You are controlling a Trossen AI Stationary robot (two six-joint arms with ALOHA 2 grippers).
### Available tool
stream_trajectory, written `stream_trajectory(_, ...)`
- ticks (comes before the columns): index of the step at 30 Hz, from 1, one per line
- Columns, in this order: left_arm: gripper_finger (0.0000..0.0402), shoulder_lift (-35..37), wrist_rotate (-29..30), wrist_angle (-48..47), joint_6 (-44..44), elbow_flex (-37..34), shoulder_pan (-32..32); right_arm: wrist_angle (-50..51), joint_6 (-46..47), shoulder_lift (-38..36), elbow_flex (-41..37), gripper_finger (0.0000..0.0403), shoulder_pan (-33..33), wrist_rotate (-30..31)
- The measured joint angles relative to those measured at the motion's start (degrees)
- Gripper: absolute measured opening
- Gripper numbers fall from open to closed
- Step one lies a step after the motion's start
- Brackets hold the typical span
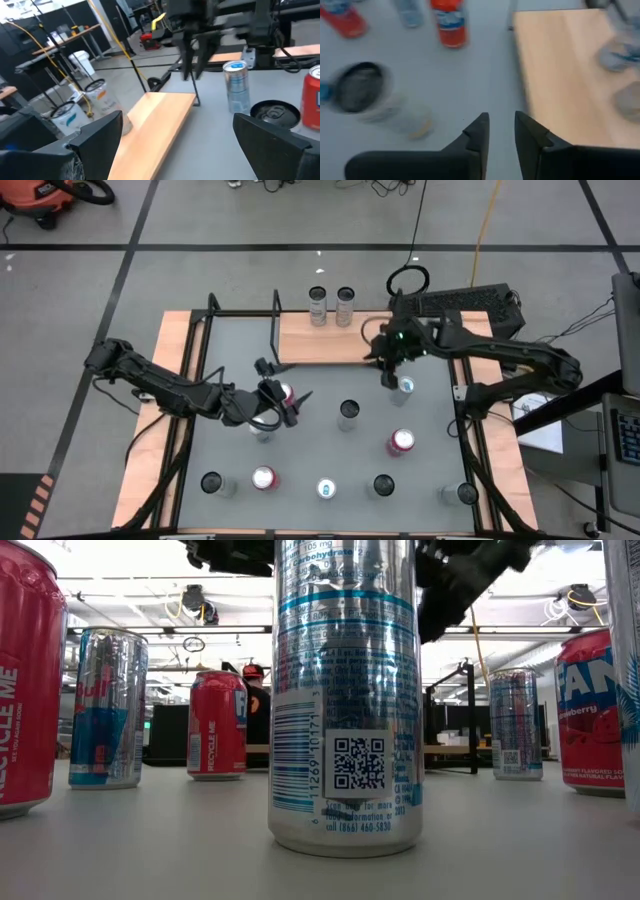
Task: Place canned beverage on shelf
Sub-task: Put the top white yellow soda can aligned with the other white yellow soda can on the shelf
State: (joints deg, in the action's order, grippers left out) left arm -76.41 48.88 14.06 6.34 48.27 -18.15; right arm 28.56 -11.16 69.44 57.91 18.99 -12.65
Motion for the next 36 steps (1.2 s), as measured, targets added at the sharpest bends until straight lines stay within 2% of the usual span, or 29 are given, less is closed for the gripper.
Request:
stream_trajectory(5, 0.0375, -0.3, -2.4, 0.3, -1.9, 0.0, 0.0, 4.8, 5.9, -2.6, 0.0, 0.0048, -7.3, 5.6)
stream_trajectory(9, 0.0375, -0.5, -4.1, 0.4, -3.0, 0.0, -0.1, 3.5, 9.7, -3.7, -1.7, 0.0047, -13.0, 10.6)
stream_trajectory(14, 0.0375, -0.5, -7.1, 0.5, -5.6, 0.0, -0.5, -3.5, 13.8, -5.8, -7.5, 0.0047, -18.3, 16.8)
stream_trajectory(20, 0.0375, -0.9, -9.0, 1.1, -6.1, 0.0, -1.8, -16.3, 17.3, -6.6, -11.9, 0.0047, -25.4, 20.3)
stream_trajectory(30, 0.0375, -6.1, -10.5, 8.4, -5.1, 0.0, -2.3, -22.6, 20.1, -4.6, -15.4, 0.0047, -34.5, 39.2)
stream_trajectory(36, 0.0375, -8.6, -15.1, 11.8, -5.0, 0.0, -2.2, -29.4, 22.5, -2.1, -19.0, 0.0047, -38.7, 42.9)
